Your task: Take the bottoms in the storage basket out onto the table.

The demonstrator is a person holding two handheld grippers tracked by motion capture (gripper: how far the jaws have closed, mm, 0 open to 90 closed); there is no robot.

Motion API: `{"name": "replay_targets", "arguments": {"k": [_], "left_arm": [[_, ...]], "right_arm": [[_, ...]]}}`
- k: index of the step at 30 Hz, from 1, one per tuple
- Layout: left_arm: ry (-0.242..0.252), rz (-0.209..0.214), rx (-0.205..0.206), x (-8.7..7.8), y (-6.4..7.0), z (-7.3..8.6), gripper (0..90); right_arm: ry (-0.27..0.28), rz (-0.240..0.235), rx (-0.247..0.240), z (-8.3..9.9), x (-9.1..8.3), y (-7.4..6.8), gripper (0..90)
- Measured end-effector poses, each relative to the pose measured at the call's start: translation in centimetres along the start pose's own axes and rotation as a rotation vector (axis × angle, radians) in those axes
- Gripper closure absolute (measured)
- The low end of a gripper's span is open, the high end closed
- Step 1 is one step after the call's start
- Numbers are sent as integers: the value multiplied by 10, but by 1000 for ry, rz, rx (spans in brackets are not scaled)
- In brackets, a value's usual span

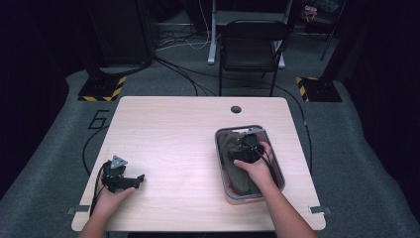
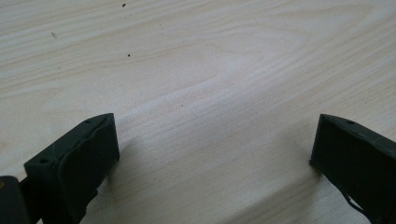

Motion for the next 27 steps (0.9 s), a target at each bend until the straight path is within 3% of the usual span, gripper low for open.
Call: {"name": "replay_targets", "arguments": {"k": [14, 18, 27], "left_arm": [[0, 0, 0, 0, 0, 0, 6], [0, 1, -1, 0, 0, 0, 6], [0, 0, 0, 0, 0, 0, 6]], "right_arm": [[-11, 7, -17, 3, 5, 1, 95], [-38, 29, -26, 6, 5, 2, 92], [-96, 30, 37, 16, 13, 8, 10]]}}
Point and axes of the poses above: each handheld gripper's, and its own axes: x roughly forward along the jaws, z roughly out of its underside, y roughly to its right, the point moved 8 cm from there along x, roughly forward along the jaws, and after that the axes turned 14 degrees about -z, right-handed, at the moved point
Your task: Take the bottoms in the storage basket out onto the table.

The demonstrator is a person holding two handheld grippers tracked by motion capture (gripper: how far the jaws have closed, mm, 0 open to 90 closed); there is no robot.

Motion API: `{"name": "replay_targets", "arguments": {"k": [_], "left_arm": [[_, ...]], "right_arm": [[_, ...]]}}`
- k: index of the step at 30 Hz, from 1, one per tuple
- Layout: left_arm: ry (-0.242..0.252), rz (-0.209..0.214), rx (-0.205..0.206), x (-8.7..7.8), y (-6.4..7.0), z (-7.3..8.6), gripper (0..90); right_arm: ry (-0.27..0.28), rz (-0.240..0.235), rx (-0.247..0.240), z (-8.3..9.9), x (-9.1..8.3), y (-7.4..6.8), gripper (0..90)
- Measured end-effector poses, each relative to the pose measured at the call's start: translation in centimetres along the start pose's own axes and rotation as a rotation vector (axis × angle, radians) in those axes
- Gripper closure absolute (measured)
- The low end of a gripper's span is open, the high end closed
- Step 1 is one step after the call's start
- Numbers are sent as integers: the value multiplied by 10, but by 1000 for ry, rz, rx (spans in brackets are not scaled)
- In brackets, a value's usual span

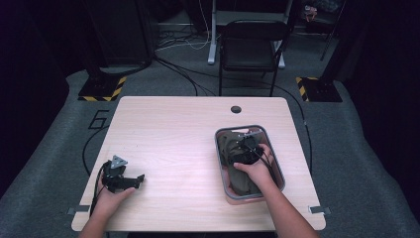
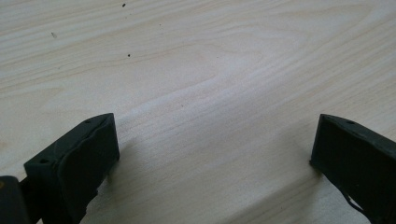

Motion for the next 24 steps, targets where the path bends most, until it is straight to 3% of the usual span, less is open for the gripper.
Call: {"name": "replay_targets", "arguments": {"k": [11, 24], "left_arm": [[0, 0, 0, 0, 0, 0, 6], [0, 0, 1, 0, 0, 0, 6]], "right_arm": [[-32, -1, -6, 2, 9, 4, 1], [-71, 32, -31, 5, 19, 3, 22]]}}
Point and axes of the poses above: each handheld gripper's, and its own axes: x roughly forward along the jaws, z roughly out of its underside, y roughly to its right, the point moved 8 cm from there along x, roughly forward along the jaws, and after that the axes turned 14 degrees about -z, right-handed, at the moved point
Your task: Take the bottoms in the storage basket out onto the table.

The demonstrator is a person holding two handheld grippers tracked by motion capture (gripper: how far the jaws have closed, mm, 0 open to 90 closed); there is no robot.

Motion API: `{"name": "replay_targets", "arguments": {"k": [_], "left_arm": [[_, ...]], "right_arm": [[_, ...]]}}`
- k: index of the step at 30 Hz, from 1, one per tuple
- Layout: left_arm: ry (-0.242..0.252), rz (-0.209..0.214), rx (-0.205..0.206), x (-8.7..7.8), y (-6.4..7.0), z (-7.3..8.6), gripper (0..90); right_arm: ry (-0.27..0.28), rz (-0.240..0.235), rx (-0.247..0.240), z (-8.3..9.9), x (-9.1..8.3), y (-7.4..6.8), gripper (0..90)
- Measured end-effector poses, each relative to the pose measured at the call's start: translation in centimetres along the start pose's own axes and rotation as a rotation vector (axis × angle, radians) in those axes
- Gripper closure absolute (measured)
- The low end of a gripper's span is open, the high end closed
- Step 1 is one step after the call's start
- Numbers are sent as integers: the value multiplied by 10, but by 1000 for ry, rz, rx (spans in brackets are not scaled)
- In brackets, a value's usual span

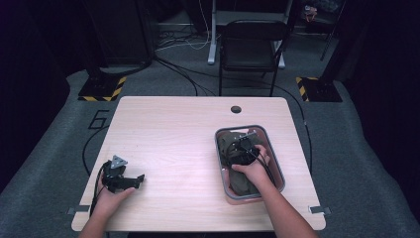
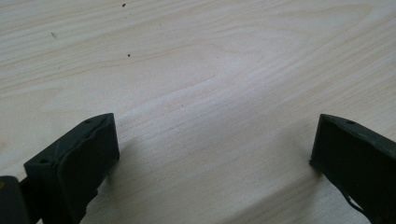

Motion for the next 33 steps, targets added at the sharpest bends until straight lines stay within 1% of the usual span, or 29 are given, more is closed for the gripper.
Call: {"name": "replay_targets", "arguments": {"k": [3, 6, 7, 8, 10, 11, 18, 21, 22, 23, 25, 27, 28, 33], "left_arm": [[0, 0, 0, 0, 0, 0, 6], [0, 0, 0, 0, 0, 0, 6], [0, 0, 0, 0, 0, 0, 6], [0, 0, -1, 0, 0, 0, 6], [0, 0, 0, 0, 0, 0, 6], [0, 0, 0, 0, 0, 0, 6], [0, 0, 0, 0, 0, 0, 6], [0, 0, 0, 0, 0, 0, 6], [0, 0, -1, 0, 0, 0, 6], [0, 0, -1, 0, 0, 0, 6], [0, 0, 0, 0, 0, 0, 6], [0, 0, -1, 0, 0, 0, 6], [0, 0, 0, 0, 0, 0, 6], [0, 0, -1, 0, 0, 0, 6]], "right_arm": [[-9, 6, -4, 1, 1, 1, 42], [-14, 2, 10, 1, 2, 0, 84], [-18, -3, 7, 1, 2, 1, 106], [-19, -5, 19, 2, 2, -1, 129], [-17, -10, 22, 2, 2, -1, 167], [-20, -22, 1, 2, 2, -1, 193], [-6, -18, 4, 1, 0, -1, 351], [-5, -27, 4, 0, -2, -2, 435], [-5, -29, -5, 0, -3, -2, 458], [-5, -30, 2, 0, -3, -3, 479], [-3, -33, 1, 0, -4, -3, 520], [-4, -31, -8, -1, -5, -2, 549], [-4, -29, -3, -1, -6, -2, 556], [2, -27, -10, -2, -7, -1, 581]]}}
Point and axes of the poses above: each handheld gripper's, and its own axes: x roughly forward along the jaws, z roughly out of its underside, y roughly to its right, the point moved 8 cm from there along x, roughly forward along the jaws, and after that the axes turned 14 degrees about -z, right-handed, at the moved point
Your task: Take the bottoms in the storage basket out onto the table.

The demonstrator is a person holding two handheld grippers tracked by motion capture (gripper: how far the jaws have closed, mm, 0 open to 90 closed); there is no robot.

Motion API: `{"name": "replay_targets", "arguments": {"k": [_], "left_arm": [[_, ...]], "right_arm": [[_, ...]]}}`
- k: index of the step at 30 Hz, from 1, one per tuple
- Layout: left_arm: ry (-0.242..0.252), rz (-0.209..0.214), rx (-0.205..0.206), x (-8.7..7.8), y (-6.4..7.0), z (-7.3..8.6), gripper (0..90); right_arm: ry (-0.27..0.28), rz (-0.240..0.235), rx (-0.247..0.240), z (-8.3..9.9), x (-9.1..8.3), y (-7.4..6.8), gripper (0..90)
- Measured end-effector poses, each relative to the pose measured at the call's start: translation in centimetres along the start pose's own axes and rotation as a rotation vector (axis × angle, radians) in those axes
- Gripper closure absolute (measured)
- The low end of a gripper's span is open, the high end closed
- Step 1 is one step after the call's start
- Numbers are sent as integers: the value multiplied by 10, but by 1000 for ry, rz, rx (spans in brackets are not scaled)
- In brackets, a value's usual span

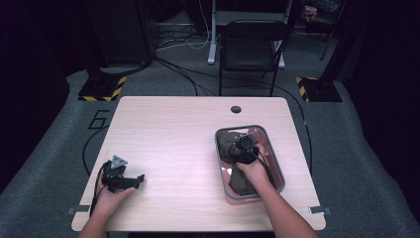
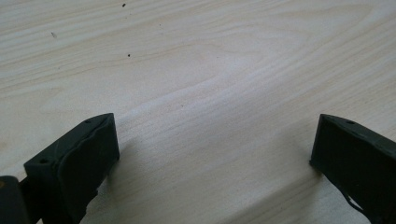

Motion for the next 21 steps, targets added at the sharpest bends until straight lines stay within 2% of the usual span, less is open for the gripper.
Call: {"name": "replay_targets", "arguments": {"k": [2, 21], "left_arm": [[0, 0, 0, 0, 0, 0, 6], [-1, 0, 1, 0, 0, 0, 6]], "right_arm": [[-1, -9, 18, 0, -1, -1, 584], [37, -14, -2, -4, -11, -4, 603]]}}
Point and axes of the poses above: each handheld gripper's, and its own axes: x roughly forward along the jaws, z roughly out of its underside, y roughly to its right, the point moved 8 cm from there along x, roughly forward along the jaws, and after that the axes turned 14 degrees about -z, right-handed, at the moved point
